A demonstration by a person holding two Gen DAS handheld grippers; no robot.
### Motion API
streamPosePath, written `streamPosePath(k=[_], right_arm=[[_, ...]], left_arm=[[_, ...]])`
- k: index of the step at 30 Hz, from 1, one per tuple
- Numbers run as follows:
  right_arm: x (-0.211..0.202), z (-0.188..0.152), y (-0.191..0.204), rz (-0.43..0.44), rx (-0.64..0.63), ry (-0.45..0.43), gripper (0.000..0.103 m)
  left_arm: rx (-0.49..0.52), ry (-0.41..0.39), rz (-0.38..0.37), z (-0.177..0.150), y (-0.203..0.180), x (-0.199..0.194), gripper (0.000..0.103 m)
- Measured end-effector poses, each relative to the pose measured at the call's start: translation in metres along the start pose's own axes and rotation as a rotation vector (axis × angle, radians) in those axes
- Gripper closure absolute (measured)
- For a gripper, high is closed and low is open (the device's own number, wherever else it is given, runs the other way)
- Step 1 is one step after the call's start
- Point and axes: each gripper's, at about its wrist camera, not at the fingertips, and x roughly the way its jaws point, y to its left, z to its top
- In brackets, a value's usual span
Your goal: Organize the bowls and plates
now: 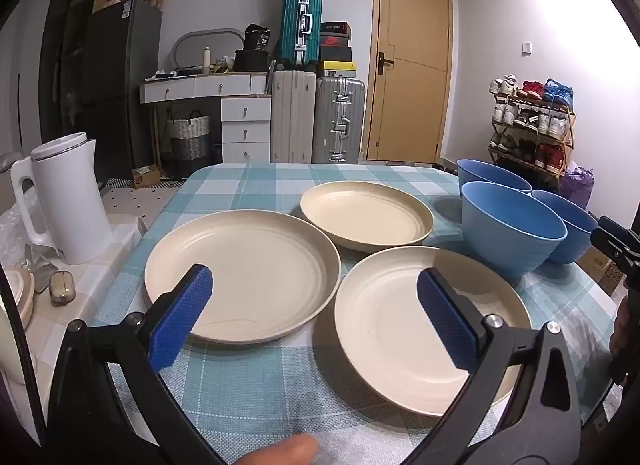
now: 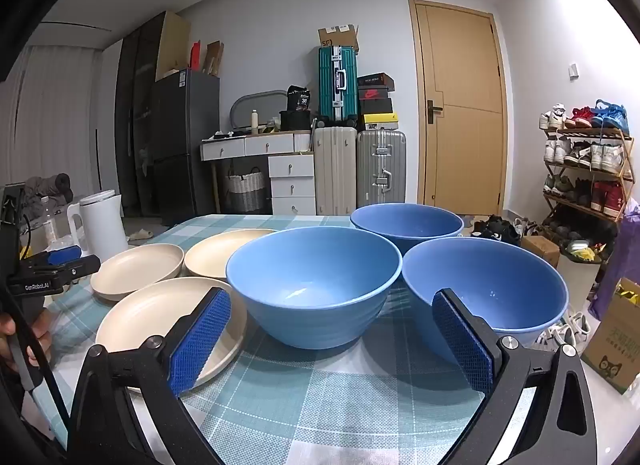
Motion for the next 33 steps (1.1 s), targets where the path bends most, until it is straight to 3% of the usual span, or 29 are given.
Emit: streamPosePath(k=[33], right_arm=[[-0.0004, 0.0002, -0.0001, 0.002, 0.0, 0.006, 0.0]], left_arm=[[-0.003, 0.015, 0.001, 0.0002, 0.0001, 0.0006, 0.001]])
